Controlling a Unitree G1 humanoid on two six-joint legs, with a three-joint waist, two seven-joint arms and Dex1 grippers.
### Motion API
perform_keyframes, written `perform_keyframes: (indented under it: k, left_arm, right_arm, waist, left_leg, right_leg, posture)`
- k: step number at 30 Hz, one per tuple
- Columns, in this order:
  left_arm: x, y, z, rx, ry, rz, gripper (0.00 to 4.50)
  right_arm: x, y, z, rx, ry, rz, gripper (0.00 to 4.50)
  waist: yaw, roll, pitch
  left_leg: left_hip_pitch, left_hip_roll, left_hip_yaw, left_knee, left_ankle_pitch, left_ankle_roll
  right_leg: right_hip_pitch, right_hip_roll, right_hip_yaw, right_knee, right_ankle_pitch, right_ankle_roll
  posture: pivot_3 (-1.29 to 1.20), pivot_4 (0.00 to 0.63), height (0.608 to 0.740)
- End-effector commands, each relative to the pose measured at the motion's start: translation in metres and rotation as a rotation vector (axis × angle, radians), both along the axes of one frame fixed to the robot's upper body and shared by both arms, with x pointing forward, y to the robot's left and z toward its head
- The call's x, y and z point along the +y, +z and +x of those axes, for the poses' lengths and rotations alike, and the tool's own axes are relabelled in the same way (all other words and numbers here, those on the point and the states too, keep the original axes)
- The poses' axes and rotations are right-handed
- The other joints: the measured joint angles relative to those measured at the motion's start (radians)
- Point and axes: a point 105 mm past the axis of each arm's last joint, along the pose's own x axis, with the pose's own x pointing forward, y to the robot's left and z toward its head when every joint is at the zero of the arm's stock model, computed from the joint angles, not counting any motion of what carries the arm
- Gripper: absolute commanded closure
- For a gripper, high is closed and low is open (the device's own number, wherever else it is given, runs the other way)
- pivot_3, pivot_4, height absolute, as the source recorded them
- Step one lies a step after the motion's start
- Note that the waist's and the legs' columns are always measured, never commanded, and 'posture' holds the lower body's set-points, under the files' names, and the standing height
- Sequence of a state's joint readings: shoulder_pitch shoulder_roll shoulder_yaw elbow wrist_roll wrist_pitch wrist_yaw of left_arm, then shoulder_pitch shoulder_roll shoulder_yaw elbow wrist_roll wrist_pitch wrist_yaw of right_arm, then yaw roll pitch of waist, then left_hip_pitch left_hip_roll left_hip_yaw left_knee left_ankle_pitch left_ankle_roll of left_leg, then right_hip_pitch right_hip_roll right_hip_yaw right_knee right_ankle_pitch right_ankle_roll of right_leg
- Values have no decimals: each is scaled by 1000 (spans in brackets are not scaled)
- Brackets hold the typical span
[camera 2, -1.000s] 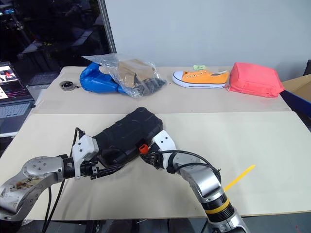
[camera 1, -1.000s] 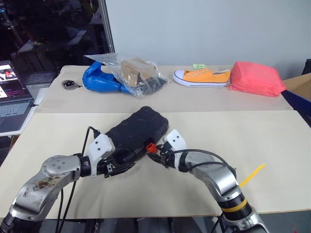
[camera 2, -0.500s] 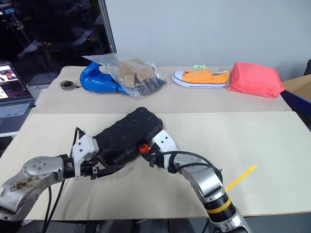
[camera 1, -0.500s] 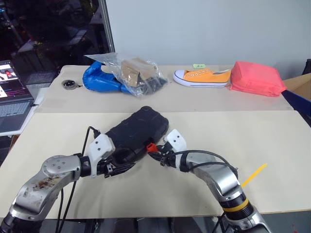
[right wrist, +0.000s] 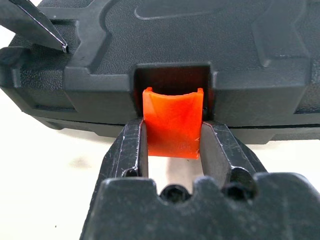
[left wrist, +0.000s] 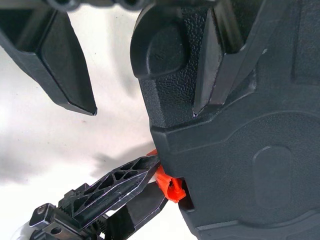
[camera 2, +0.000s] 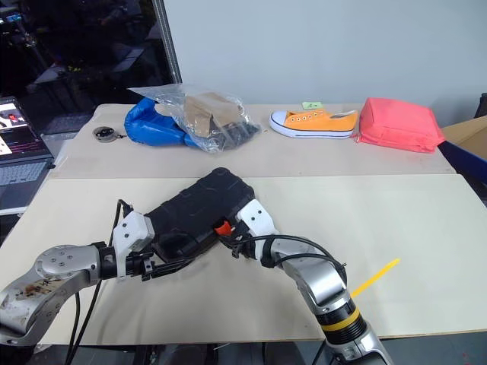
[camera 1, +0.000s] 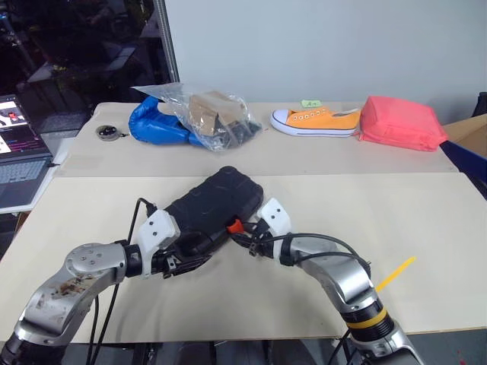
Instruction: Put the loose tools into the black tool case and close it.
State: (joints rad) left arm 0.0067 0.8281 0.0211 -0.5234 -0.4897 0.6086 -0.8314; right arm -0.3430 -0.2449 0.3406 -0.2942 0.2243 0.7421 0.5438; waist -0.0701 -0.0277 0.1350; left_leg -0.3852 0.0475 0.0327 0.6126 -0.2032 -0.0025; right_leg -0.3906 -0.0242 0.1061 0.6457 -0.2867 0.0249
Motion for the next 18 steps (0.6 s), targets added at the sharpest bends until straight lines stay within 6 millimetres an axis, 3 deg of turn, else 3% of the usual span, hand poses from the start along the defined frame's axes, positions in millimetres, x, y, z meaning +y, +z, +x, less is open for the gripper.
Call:
perform_keyframes:
  k: [1,6,9,10,14,18]
  left_arm:
    - [9,-41,-12,186,41,60,1228]
    - [9,-41,-12,185,43,58,1228]
    - [9,-42,-11,184,44,56,1228]
    - [9,-42,-11,184,44,56,1228]
    - [9,-42,-11,183,43,57,1228]
    - [9,-41,-11,184,43,58,1228]
  right_arm:
    - [1,22,-3,-61,31,46,2190]
    - [-18,22,-4,-54,5,24,2190]
    - [-23,22,-9,-39,12,19,2830]
    - [-24,22,-11,-33,16,21,3347]
    - [-24,20,-15,-10,29,22,4486]
    - [-20,14,-13,5,26,5,4486]
  waist:
    - [0,0,0]
    - [2,0,0]
    - [2,0,0]
    - [3,0,0]
    - [2,0,0]
    - [2,0,0]
  left_leg:
    - [0,0,0,0,0,0]
    - [0,0,0,0,0,0]
    - [-1,0,0,0,0,0]
    - [-1,0,0,-1,0,0]
    - [0,0,0,-1,0,0]
    - [0,0,0,-1,0,0]
  right_leg:
    - [0,0,0,0,0,0]
    - [0,0,0,0,0,0]
    - [0,0,0,-1,0,0]
    - [0,-1,0,-1,0,0]
    - [0,0,0,-1,0,0]
    - [0,-1,0,-1,0,0]
  posture:
    - [0,150,740]
    - [0,150,740]
    - [0,150,740]
    - [0,150,740]
    - [0,150,740]
    - [0,150,740]
